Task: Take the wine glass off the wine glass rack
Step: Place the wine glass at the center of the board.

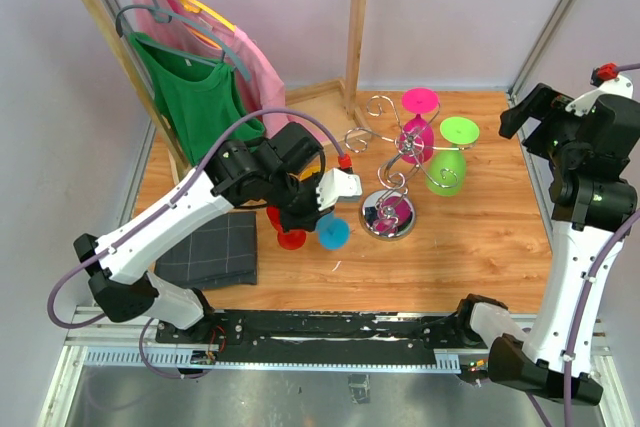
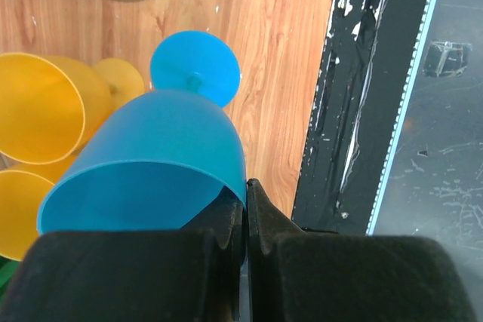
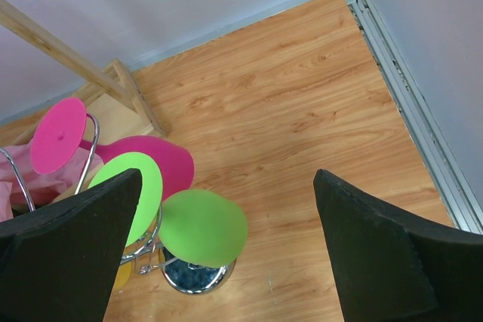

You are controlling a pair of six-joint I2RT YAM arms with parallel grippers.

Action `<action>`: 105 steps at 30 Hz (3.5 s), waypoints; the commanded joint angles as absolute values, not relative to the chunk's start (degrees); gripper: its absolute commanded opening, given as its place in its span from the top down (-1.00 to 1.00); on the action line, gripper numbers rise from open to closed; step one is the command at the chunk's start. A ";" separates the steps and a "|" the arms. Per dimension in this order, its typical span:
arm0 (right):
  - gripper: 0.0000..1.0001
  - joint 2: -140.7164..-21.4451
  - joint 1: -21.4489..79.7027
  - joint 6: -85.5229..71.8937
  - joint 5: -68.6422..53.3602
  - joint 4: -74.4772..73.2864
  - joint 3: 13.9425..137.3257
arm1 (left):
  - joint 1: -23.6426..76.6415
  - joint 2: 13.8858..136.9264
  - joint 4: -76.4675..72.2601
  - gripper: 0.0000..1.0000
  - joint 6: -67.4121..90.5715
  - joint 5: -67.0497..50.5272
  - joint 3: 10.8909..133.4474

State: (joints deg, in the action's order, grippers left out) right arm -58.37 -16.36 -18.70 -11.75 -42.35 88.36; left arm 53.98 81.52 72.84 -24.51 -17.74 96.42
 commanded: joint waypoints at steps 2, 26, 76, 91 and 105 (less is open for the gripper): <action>-0.97 -57.26 -17.14 -17.85 -10.57 -42.77 87.41 | 54.80 82.49 73.26 0.99 -21.89 -15.00 94.25; -0.97 -56.74 -17.61 -17.59 -10.37 -42.84 88.01 | 57.43 88.20 65.15 1.00 -17.70 -12.00 88.87; -0.97 -53.83 -21.52 -18.30 -13.10 -43.21 86.31 | 59.89 92.90 65.40 0.52 -17.52 -6.75 87.00; -0.96 -53.97 -21.71 -18.45 -13.48 -43.71 86.79 | 60.03 91.05 67.41 0.08 -16.66 -1.39 95.41; -0.97 -61.06 -21.80 -21.51 -17.61 -42.93 93.16 | 59.96 85.09 68.42 -0.08 -15.31 4.22 97.82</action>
